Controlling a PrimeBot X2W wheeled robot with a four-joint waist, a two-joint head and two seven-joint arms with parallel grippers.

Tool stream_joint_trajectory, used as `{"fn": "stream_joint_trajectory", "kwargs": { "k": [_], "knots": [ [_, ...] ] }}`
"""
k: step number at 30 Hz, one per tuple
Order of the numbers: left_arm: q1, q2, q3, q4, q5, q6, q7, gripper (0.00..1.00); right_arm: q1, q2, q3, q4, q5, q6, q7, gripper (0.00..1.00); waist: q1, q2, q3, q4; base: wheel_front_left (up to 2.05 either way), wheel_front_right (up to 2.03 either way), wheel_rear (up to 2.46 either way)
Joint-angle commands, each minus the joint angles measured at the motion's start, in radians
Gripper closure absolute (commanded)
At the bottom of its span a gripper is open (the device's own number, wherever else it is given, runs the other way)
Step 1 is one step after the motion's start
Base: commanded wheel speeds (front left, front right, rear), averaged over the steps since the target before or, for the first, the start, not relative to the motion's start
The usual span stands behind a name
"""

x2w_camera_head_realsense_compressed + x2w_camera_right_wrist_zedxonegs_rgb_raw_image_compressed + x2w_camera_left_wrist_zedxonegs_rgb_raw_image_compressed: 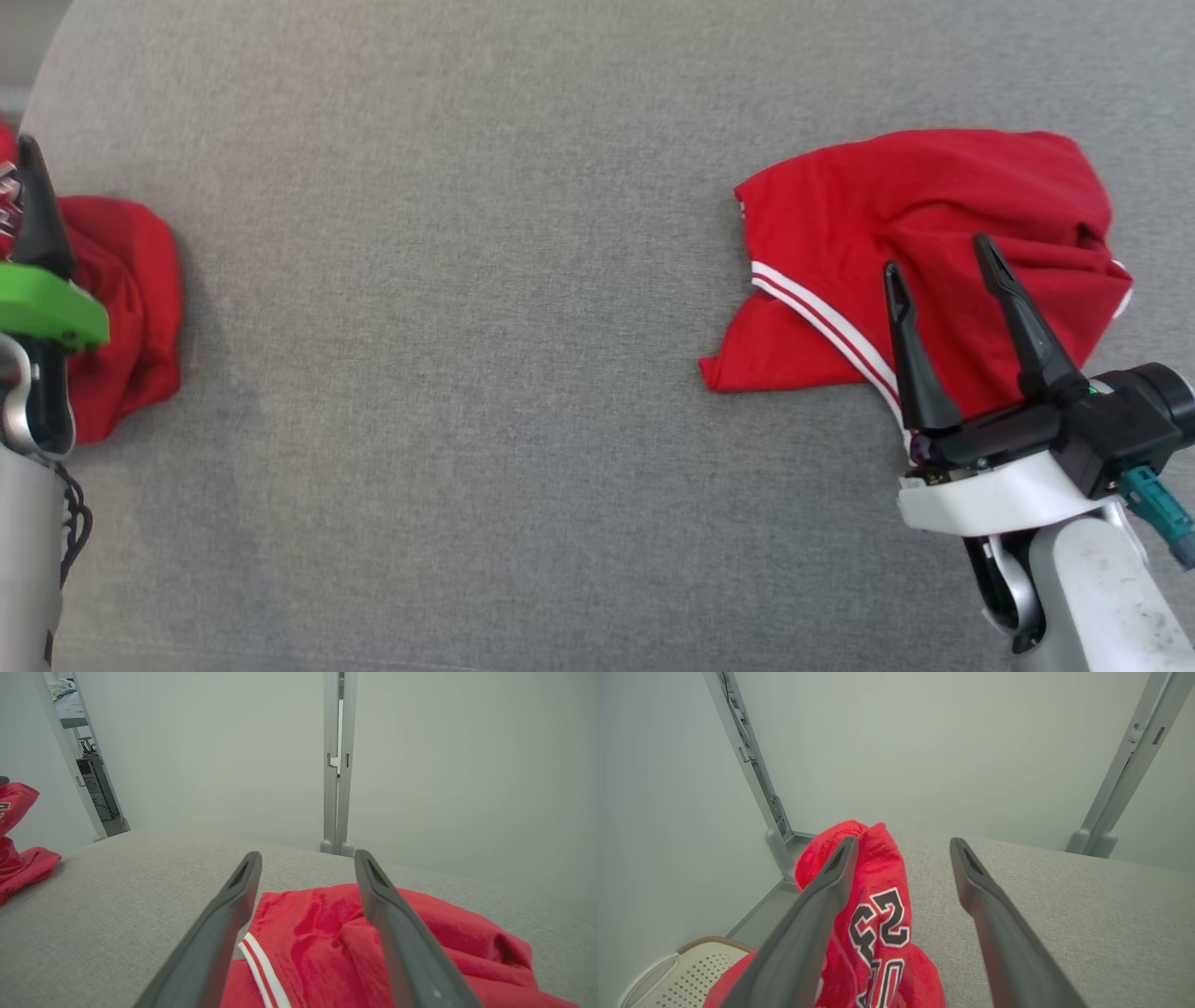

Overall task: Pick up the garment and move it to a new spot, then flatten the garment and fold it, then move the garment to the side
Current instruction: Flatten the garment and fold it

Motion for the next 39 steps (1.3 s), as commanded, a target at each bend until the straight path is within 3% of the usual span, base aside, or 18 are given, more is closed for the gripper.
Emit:
{"fn": "stream_joint_trajectory", "kwargs": {
  "k": [1,7,18,26,39],
  "knots": [
    [0.036,-0.002,0.018,-0.064,0.023,0.018,-0.007,0.00,0.001,0.011,0.002,0.006,-0.008,-0.001,-0.001,0.00,-0.0001,-0.0001,-0.049,-0.043,0.00,0.00,0.00],
    [0.258,-0.078,0.044,-0.356,0.107,0.056,-0.006,0.00,0.022,0.052,0.037,0.047,-0.004,-0.002,-0.001,0.00,-0.0001,-0.0001,-0.163,-0.120,0.00,0.00,0.00],
    [0.653,-0.265,0.086,-0.733,0.247,0.039,-0.005,0.00,0.055,0.086,0.048,0.099,-0.026,-0.001,-0.001,0.00,-0.0001,-0.0001,-0.272,-0.229,0.00,0.00,0.00],
    [0.802,-0.343,0.111,-0.829,0.413,-0.003,-0.005,0.00,0.113,0.081,0.054,0.142,-0.038,-0.001,-0.001,0.00,-0.0001,-0.0001,-0.325,-0.276,0.00,0.00,0.00],
    [0.920,-0.373,0.105,-0.819,0.431,-0.011,-0.006,0.00,0.175,0.082,0.038,0.180,-0.038,-0.001,-0.001,0.00,-0.0001,-0.0001,-0.381,-0.291,0.00,0.00,0.00]
  ]
}}
